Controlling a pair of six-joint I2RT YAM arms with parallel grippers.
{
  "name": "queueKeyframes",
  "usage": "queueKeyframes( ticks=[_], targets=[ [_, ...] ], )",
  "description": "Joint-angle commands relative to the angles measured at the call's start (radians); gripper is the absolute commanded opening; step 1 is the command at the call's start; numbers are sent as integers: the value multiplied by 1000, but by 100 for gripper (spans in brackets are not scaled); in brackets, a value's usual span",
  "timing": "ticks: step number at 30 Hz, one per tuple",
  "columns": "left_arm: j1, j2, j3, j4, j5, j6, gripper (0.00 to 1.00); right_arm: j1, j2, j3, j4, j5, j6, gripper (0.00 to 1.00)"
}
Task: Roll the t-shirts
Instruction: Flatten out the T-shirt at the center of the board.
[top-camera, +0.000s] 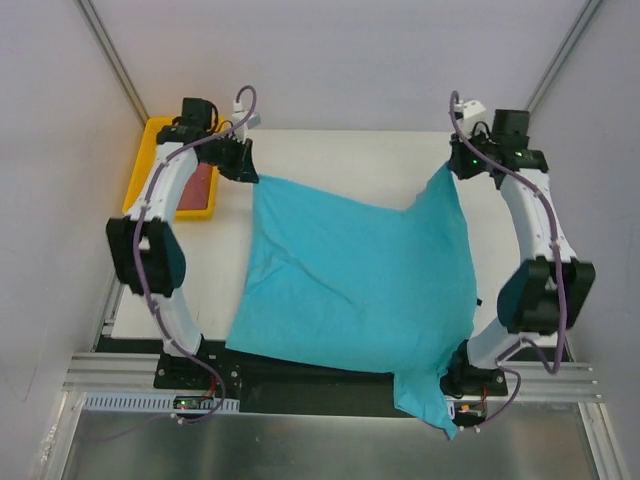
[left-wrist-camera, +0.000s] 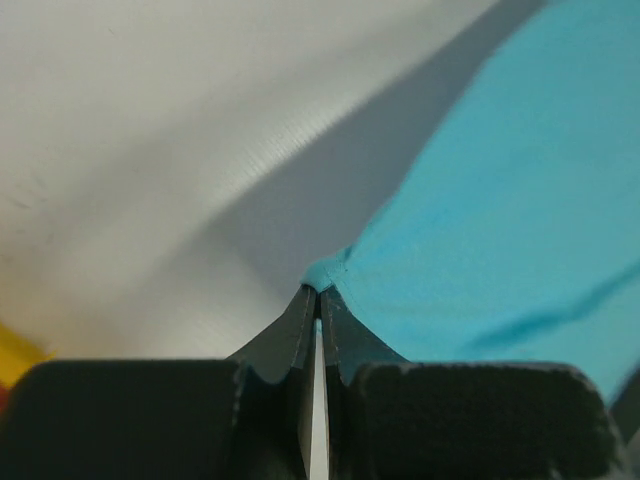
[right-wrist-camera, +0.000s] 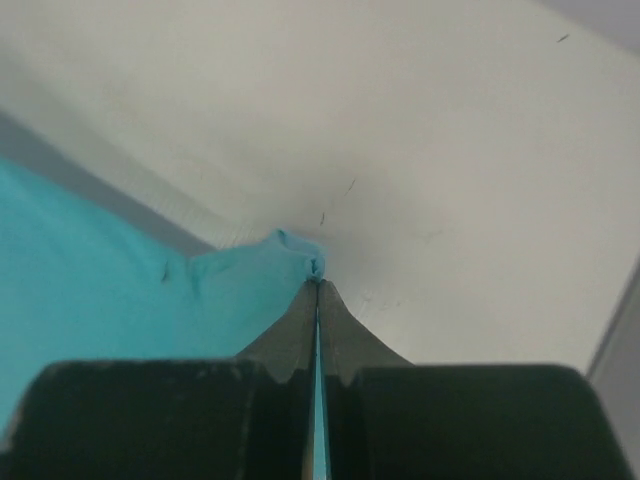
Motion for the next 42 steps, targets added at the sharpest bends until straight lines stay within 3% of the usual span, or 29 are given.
queueKeyframes(
  ticks=[1, 2, 6, 8, 12, 17, 25, 34, 42],
  targets=[
    [0, 256, 181, -40, 48, -4, 0, 33, 210, 185, 2, -11, -109, 1],
    [-1, 312, 268, -46, 28, -4, 0, 33, 357, 246, -11, 4, -108, 1],
    [0, 539, 453, -88, -53, -4, 0, 33, 676, 614, -101, 85, -117, 1],
    [2, 587, 524, -86, -101, -20, 0, 33, 755, 723, -92, 145, -139, 1],
    [0, 689, 625, -66, -194, -62, 0, 52, 852, 720, 72, 240, -157, 1],
    [2, 706, 674, 0, -272, -86, 0, 63, 898, 788, 176, 290, -153, 1],
    [6, 694, 707, 84, -274, -56, 0, 58, 875, 786, 276, 359, -145, 0],
    [19, 636, 723, 107, -262, -105, 0, 95, 826, 769, 282, 376, -116, 1],
    [29, 423, 663, 104, -122, -171, 0, 99, 711, 774, 270, 391, 2, 1]
  ],
)
